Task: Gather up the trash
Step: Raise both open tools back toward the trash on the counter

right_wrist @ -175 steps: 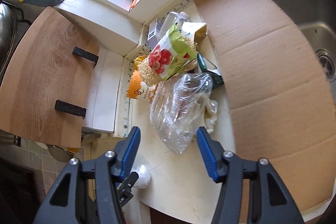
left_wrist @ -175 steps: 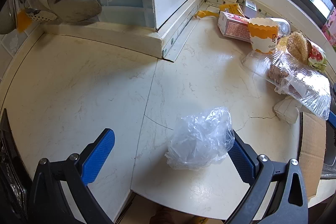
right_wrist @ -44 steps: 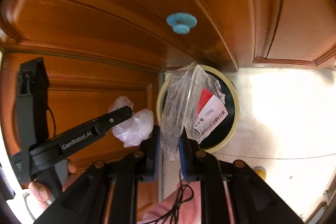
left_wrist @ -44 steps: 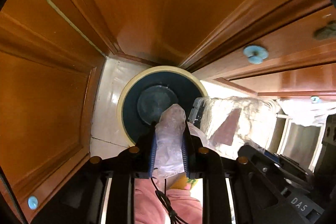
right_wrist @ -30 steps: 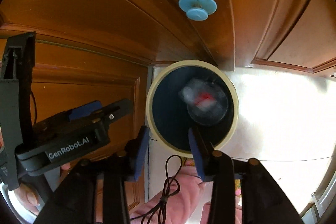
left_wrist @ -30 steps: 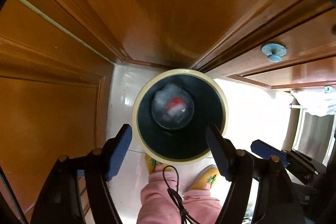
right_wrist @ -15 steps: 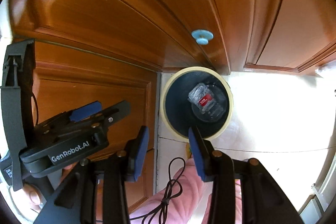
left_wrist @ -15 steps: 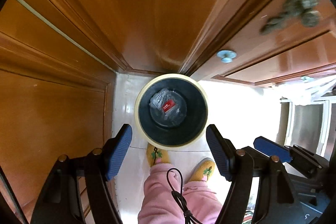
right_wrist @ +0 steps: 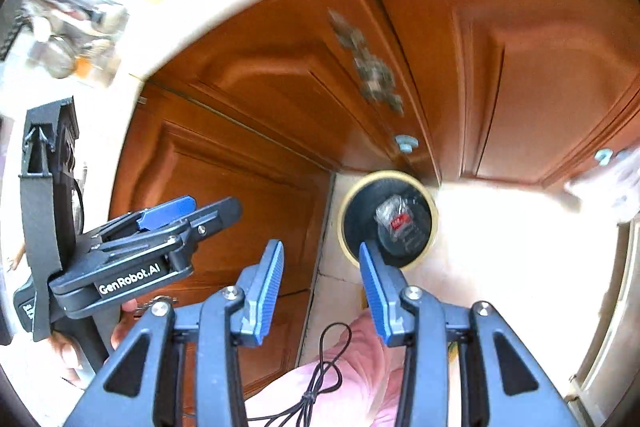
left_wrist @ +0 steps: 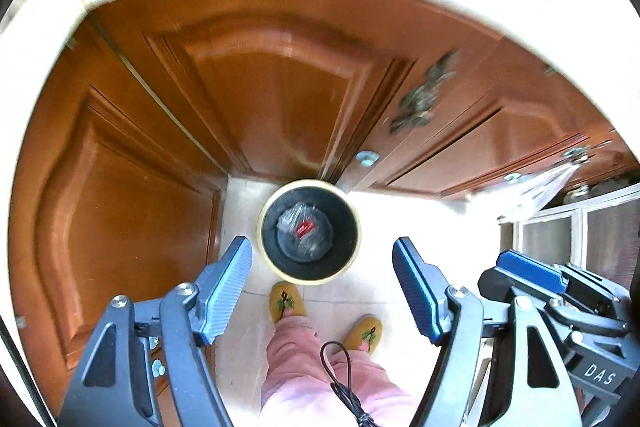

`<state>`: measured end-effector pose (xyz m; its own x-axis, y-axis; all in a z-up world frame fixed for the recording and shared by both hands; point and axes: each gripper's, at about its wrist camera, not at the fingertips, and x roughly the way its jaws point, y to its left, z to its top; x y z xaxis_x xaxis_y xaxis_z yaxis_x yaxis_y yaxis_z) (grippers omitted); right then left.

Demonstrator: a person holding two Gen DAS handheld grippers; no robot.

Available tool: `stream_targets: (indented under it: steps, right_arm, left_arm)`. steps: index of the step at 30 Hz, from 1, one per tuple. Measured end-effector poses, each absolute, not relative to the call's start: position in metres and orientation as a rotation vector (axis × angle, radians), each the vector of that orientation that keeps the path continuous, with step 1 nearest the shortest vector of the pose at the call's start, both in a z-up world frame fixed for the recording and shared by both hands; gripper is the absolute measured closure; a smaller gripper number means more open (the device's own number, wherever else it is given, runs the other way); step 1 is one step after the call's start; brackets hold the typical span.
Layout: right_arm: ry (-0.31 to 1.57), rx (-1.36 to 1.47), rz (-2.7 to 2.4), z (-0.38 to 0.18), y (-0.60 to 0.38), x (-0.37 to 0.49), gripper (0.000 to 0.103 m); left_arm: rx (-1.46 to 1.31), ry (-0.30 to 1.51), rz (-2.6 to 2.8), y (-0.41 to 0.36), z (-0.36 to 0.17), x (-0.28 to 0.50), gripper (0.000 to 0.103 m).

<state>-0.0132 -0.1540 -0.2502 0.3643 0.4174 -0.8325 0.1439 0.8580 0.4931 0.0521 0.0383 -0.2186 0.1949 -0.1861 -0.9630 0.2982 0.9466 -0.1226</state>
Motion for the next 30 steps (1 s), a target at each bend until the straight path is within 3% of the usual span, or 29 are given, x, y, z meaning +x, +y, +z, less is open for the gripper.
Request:
stream_targets:
  steps: [14, 21, 30]
  right_arm:
    - [0.922, 0.362, 0.219, -0.097, -0.163, -0.049, 0.063]
    - [0.807, 0.327, 0.219, -0.049, -0.179, -0.049, 0.063]
    - [0.728, 0.334, 0.202, -0.012, -0.202, -0.028, 0.063]
  left_arm:
    - [-0.001, 0.988, -0.33, 0.028, -0.06, 0.026, 0.032]
    - [-0.011, 0.835, -0.325, 0.021, 0.005, 0.017, 0.028]
    - [0.032, 0.74, -0.274, 0.021, 0.048, 0.02, 0.026]
